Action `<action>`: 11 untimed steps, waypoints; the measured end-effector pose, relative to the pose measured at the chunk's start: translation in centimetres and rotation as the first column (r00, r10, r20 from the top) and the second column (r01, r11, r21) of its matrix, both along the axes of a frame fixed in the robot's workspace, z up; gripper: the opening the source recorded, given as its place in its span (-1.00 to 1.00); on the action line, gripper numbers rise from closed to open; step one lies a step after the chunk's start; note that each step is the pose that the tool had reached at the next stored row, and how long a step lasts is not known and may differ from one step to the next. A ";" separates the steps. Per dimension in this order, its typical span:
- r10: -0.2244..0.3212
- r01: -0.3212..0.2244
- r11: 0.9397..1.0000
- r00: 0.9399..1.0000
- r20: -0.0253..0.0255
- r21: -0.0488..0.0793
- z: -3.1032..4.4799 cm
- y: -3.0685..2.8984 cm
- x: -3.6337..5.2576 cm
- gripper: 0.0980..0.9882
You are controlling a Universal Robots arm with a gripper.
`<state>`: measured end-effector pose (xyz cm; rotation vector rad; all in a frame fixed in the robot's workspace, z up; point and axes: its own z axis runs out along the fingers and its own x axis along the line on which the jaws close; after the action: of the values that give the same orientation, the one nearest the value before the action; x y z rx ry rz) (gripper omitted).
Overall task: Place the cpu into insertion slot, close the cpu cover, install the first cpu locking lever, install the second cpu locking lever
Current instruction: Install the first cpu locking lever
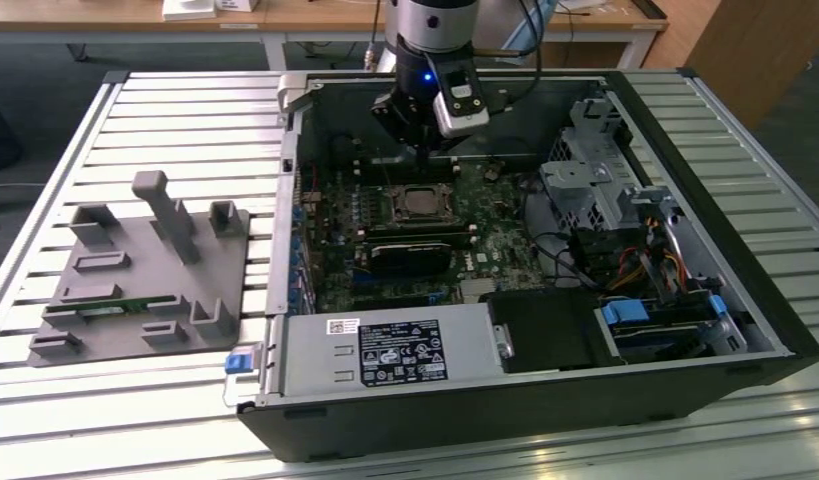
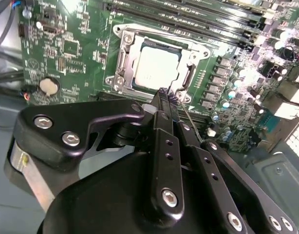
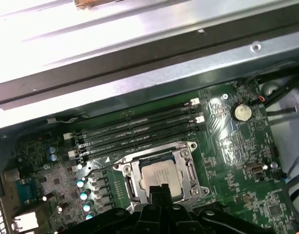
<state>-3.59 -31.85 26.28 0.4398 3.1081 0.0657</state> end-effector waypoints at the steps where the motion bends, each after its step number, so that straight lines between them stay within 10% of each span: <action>1: 0.013 -0.013 1.000 1.000 0.000 0.002 -0.01 0.00 0.00 -0.98; 11: 0.139 -0.139 0.990 0.990 0.010 0.001 -0.03 0.00 -0.01 -0.98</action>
<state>-3.60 -31.85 26.25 0.2208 3.1245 0.0710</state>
